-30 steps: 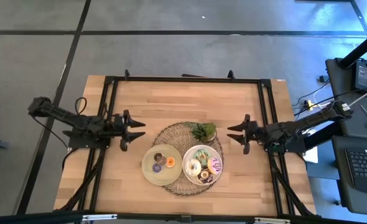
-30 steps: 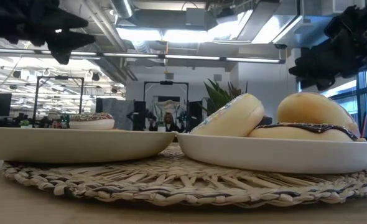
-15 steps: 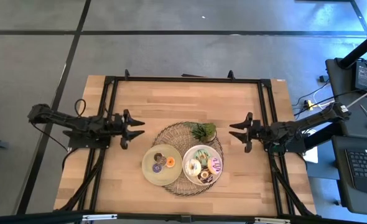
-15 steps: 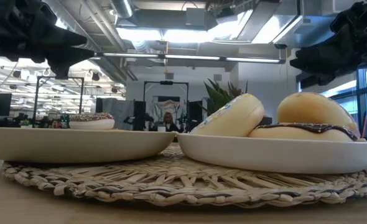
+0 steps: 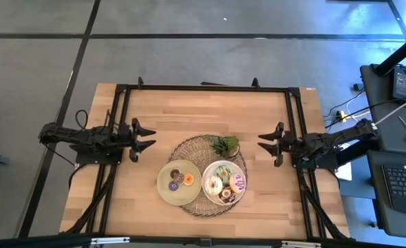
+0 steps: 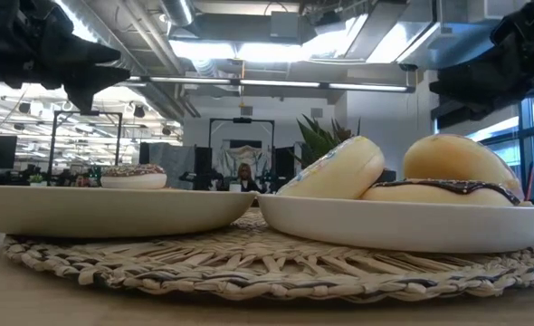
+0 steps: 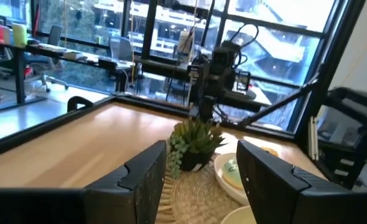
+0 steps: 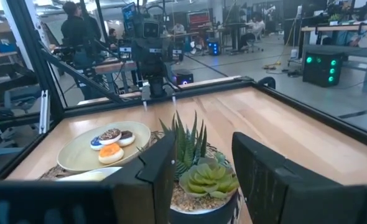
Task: Pick & Place donuts
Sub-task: Return to Home Position
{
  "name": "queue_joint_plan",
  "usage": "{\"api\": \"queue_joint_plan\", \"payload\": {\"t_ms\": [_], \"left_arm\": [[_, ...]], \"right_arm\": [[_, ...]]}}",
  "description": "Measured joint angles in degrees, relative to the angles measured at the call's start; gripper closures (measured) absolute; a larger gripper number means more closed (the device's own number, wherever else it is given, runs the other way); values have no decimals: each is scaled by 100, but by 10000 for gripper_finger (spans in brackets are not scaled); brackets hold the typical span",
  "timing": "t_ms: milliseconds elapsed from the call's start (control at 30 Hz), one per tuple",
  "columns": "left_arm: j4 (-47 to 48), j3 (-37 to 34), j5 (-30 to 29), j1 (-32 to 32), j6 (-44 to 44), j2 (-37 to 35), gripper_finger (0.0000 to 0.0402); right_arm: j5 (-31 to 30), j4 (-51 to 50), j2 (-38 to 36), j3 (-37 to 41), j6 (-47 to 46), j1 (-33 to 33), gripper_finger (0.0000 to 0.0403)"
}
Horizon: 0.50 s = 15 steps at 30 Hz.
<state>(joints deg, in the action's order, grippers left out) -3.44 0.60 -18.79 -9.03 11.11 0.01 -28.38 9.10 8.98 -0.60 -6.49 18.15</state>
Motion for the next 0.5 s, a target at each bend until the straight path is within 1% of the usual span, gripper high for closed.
{"api": "queue_joint_plan", "payload": {"t_ms": [200, 333, 500], "left_arm": [[219, 163, -68, 4, -43, 0, 212], [390, 160, -99, 4, 64, 0, 210], [479, 160, -116, 4, 254, 0, 213]], "right_arm": [[3, -521, -581, 0, 18, 0, 247], [92, -528, -876, 0, 261, 0, 247], [102, -527, -890, 0, 488, -7, 247]]}}
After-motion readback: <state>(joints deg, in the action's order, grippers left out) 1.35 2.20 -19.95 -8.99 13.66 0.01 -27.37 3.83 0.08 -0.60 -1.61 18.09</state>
